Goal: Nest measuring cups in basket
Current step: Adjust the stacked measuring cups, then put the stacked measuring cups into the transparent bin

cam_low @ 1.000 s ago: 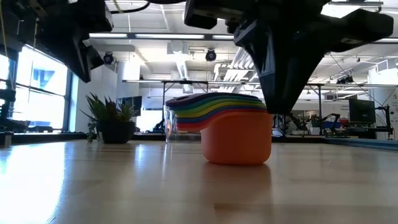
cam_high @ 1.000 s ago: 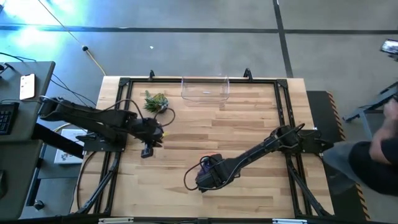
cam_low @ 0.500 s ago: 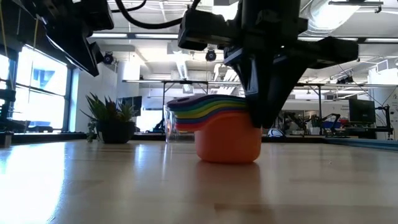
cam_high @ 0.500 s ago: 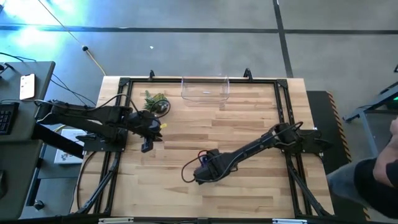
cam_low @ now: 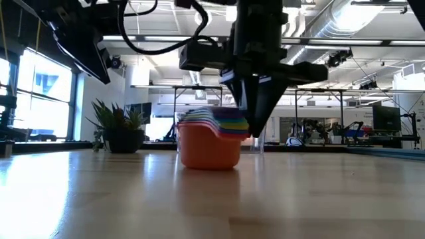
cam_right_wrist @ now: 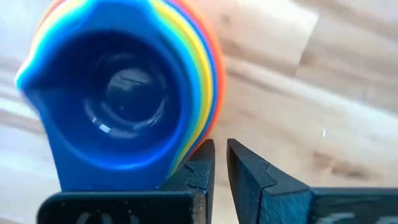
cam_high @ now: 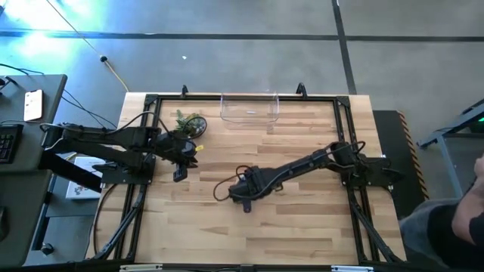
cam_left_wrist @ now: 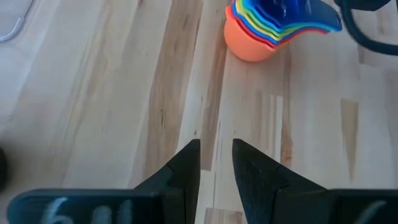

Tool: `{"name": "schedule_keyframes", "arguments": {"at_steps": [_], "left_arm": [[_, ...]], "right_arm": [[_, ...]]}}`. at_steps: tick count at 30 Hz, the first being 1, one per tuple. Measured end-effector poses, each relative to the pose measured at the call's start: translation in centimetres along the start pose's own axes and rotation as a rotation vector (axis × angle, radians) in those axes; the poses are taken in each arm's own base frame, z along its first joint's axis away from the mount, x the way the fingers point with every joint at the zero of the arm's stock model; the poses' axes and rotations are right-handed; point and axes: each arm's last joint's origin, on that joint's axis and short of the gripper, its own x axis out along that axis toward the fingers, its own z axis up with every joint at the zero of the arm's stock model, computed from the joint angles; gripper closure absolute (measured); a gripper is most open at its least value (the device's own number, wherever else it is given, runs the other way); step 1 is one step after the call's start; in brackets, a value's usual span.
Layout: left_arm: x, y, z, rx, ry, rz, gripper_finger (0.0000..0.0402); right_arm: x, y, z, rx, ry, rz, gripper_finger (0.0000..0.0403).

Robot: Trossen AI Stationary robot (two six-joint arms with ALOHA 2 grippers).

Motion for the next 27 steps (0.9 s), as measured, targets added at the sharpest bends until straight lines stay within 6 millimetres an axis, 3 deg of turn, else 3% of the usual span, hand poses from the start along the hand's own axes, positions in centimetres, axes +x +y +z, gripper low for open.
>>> {"name": "schedule_keyframes", "arguments": {"at_steps": [12,18,27], "left_arm": [[-0.1,0.9,-0.4,-0.007,0.046,0.037,0.0316],[-0.1,1.1,-0.4,-0.022,0.054,0.043,0.0316],[-1.6,0.8,0.2,-0.013,0.092,0.048,0.0316]], "right_arm": [[0.4,-0.2,4.2,-0.047,-0.014,0.019,0.0369],[0.3,-0.3,4.9,-0.031,-0.014,0.016,0.0369],[-2.1,-0.2,5.4,-0.032,-0.072,-0.023,0.0369]]}}
